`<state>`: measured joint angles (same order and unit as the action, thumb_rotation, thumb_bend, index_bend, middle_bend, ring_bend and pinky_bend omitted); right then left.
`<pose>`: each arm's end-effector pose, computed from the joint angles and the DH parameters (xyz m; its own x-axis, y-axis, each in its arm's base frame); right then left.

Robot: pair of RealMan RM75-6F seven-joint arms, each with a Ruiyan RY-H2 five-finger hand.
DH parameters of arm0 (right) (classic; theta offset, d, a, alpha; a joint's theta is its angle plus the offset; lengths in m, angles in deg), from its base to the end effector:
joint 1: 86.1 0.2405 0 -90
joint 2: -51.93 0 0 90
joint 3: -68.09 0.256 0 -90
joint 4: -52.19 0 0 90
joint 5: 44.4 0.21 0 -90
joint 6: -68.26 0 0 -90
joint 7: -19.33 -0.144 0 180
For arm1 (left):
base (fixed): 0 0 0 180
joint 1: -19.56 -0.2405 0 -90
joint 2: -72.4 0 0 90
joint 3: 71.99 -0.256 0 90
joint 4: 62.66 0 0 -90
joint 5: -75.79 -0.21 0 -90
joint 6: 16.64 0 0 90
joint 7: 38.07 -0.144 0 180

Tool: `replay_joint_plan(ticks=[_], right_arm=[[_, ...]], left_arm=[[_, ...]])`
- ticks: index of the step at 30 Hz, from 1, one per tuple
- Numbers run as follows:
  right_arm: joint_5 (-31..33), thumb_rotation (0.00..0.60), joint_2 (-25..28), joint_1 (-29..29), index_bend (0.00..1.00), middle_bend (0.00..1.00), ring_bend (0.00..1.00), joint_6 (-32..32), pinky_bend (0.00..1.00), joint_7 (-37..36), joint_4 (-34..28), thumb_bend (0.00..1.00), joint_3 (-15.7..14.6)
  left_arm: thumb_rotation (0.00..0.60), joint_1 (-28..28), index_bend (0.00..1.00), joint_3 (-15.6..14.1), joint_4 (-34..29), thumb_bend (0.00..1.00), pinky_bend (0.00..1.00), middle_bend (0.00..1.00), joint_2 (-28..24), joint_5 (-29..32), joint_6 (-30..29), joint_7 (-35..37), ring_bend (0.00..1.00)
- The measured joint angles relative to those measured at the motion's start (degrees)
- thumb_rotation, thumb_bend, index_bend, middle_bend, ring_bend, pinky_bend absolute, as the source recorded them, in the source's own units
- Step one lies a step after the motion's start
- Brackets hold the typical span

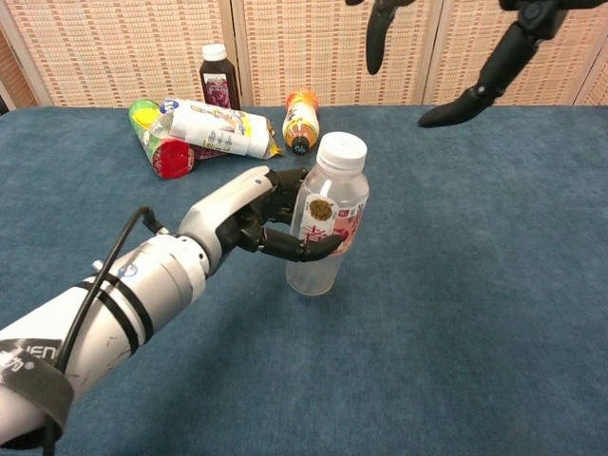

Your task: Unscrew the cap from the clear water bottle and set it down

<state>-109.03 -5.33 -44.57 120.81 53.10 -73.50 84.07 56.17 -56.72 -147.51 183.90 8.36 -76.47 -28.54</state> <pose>-0.0554 -0.2811 0.1120 0.5693 -0.1298 0.8118 -0.6923 -0.6083 0.3882 -0.0663 0.2783 -0.1005 -0.3898 0.4745 0.7892 0.8618 -0.1140 0.4942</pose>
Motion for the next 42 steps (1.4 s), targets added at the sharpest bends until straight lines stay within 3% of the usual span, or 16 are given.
replay_joint_plan(ticks=[7, 16, 42], right_arm=[[9.8, 0.544, -6.0, 7.8, 0.33, 0.00, 0.00, 1.1, 0.00, 9.5, -0.6, 0.14, -1.1], [16.0, 0.544, -9.2, 12.5, 0.35, 0.00, 0.00, 5.9, 0.00, 15.0, 0.1, 0.14, -3.0], [23.1, 0.544, -9.7, 18.1, 0.38, 0.00, 0.00, 9.6, 0.00, 16.3, 1.6, 0.22, -6.4]], left_arm=[[0.600, 0.4, 0.39, 1.2, -1.3, 0.37, 0.23, 0.47, -0.4, 3.1, 1.9, -0.8, 0.26], [0.600, 0.9, 0.39, 2.7, -4.6, 0.37, 0.23, 0.47, -1.6, 5.2, 2.8, -1.8, 0.26], [0.600, 1.5, 0.39, 2.8, -3.9, 0.38, 0.23, 0.47, -2.6, 5.7, 4.4, 0.0, 0.26]])
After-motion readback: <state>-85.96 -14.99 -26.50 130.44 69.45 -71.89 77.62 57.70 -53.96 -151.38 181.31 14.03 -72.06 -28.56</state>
